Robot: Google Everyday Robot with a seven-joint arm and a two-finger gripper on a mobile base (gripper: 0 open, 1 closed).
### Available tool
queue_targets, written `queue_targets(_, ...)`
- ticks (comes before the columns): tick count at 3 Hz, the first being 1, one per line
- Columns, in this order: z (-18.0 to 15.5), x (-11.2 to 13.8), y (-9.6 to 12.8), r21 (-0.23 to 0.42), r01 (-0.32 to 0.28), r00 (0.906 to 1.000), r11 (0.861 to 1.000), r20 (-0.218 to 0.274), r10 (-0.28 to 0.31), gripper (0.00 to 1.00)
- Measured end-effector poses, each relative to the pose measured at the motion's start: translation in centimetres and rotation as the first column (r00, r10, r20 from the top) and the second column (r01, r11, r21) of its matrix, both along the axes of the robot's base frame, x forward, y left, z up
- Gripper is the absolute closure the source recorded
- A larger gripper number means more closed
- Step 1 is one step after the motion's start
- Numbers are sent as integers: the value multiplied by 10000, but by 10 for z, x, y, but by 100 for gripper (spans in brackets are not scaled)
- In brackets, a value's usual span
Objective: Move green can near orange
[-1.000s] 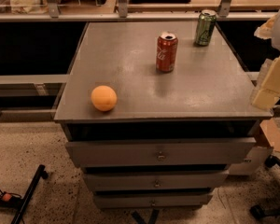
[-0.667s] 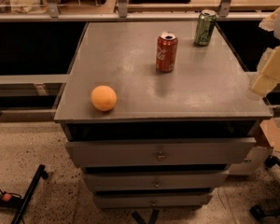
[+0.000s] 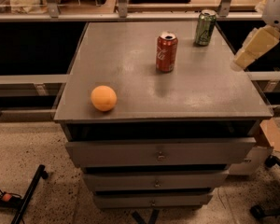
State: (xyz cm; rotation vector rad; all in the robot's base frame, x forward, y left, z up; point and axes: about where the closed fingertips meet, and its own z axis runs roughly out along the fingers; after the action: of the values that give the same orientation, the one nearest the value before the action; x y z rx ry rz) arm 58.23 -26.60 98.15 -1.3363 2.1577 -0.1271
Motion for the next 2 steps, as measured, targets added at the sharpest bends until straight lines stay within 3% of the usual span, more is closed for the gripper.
queue_targets(1,-10,49,-4,379,611,9955,9974,709,-636,0)
queue_targets(2,-22,103,-16,963,1529,9740,9835,1539,-1665,0)
